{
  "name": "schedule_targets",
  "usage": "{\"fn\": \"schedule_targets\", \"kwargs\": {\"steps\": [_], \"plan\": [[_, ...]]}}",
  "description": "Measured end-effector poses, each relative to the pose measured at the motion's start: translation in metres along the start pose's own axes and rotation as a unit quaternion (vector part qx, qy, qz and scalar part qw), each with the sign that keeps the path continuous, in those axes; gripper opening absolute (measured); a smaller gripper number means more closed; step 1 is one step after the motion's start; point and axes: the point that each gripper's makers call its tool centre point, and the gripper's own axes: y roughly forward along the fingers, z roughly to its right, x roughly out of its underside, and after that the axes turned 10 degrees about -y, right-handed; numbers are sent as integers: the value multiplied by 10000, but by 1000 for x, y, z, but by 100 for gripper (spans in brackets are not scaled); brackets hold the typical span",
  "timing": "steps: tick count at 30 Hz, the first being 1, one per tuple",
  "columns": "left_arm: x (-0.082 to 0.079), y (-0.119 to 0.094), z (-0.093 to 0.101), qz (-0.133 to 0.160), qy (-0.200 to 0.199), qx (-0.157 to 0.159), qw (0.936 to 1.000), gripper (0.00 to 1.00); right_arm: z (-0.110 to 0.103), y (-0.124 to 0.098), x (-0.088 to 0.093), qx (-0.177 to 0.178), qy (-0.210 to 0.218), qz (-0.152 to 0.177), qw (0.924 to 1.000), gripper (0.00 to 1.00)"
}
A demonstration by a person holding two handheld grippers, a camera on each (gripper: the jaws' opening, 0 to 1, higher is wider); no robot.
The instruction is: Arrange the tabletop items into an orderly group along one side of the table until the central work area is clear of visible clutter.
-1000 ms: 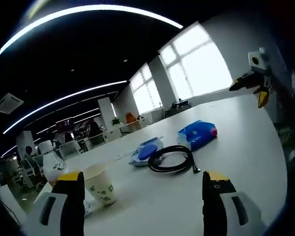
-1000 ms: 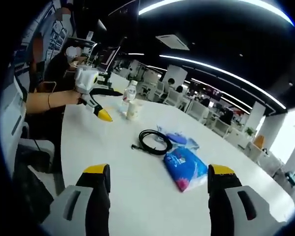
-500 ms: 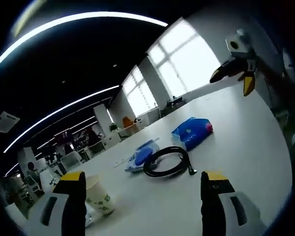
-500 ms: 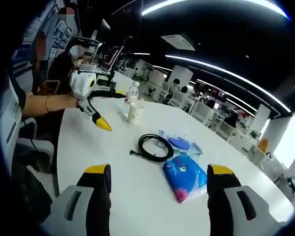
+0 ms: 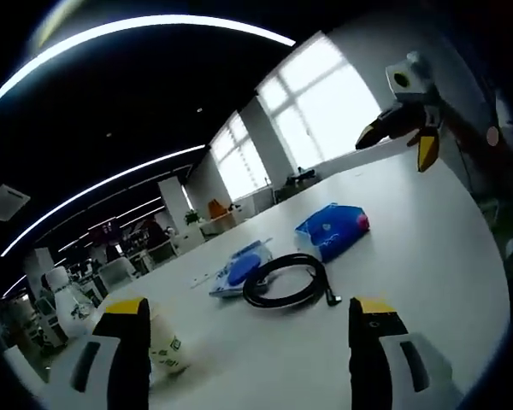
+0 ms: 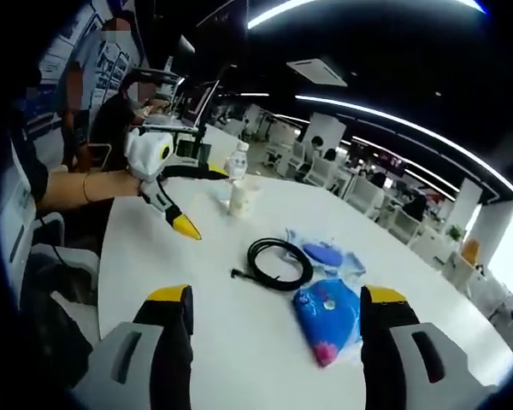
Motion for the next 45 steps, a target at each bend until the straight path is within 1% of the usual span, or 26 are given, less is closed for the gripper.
{"fn": "schedule_targets", "kwargs": {"steps": [1,3,8,13,15,17,18,20,22,23,25,28,33,34,38,39,42,45], "plan": [[0,1,2,11,-53,71,10000,96,-2,3,-1,-56,-49,17,10000,77],[0,4,3,33,-121,112,9999,96,-4,8,-1,-133,-120,25,9998,77],[0,11,3,5,-180,148,9997,96,-1,21,2,-215,-150,13,9997,76],[1,19,2,19,-276,194,9994,95,4,31,0,-294,-150,133,9994,76],[1,21,2,3,-267,211,9994,95,8,37,-6,-353,-518,310,9976,76],[2,23,3,-10,-263,230,9994,95,11,42,-4,-323,-621,283,9971,76],[2,24,4,-27,-263,243,9994,94,13,47,-5,-338,-822,293,9956,77],[3,25,6,-47,-260,269,9993,94,14,53,-6,-380,-949,357,9941,77],[4,26,8,-52,-288,297,9991,94,16,59,-5,-446,-931,348,9941,76],[4,28,9,-59,-302,307,9991,94,15,63,-1,-582,-890,278,9939,77],[4,29,10,-65,-324,299,9990,94,19,69,1,-581,-738,259,9952,77],[4,33,10,-59,-326,293,9990,94,22,77,7,-695,-643,224,9953,77],[3,38,12,-94,-321,331,9989,91,26,88,18,-812,-911,74,9925,76],[3,40,11,-105,-317,320,9989,90,28,92,20,-842,-904,41,9923,76],[6,46,11,-142,-338,301,9989,89,31,103,23,-953,-879,106,9915,77],[8,48,12,-178,-352,297,9988,88,32,106,23,-945,-879,141,9915,77],[12,53,12,-265,-300,281,9988,87,40,115,27,-844,-918,105,9921,76],[15,57,14,-310,-308,328,9985,87,43,120,28,-862,-800,166,9929,76]]}}
